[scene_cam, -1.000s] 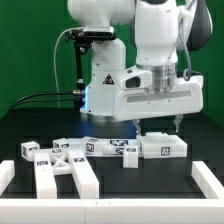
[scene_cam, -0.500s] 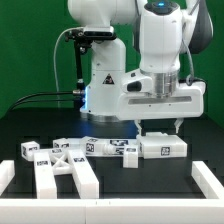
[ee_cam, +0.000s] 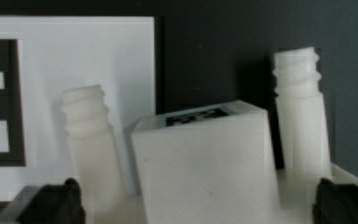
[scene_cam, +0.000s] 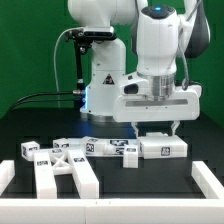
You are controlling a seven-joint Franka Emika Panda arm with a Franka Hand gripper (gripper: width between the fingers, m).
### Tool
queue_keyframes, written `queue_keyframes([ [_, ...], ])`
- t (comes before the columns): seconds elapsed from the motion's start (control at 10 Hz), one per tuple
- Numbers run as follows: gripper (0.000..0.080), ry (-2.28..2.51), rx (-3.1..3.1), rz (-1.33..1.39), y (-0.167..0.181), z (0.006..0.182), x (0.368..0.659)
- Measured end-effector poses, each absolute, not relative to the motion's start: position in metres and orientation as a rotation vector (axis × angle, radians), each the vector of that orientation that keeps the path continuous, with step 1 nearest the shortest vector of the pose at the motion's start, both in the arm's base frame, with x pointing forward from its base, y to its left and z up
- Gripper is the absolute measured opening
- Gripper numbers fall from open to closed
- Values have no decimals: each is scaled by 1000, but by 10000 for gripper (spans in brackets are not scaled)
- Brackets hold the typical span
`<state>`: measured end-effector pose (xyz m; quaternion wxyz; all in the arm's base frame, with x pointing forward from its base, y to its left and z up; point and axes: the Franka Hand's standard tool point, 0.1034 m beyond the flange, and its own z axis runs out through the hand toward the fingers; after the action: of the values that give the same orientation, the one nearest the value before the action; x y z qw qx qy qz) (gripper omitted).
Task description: Assemble chair
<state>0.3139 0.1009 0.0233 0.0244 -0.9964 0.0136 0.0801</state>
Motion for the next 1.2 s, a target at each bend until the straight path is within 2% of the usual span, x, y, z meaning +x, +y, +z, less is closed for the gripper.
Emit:
queue_keyframes([
  [0.4,648,-3,-3077,183,110,35,327],
  [0.9,648,38,-3055,360,109,27,307],
  [1.2,648,39,-3071,357,107,17,304],
])
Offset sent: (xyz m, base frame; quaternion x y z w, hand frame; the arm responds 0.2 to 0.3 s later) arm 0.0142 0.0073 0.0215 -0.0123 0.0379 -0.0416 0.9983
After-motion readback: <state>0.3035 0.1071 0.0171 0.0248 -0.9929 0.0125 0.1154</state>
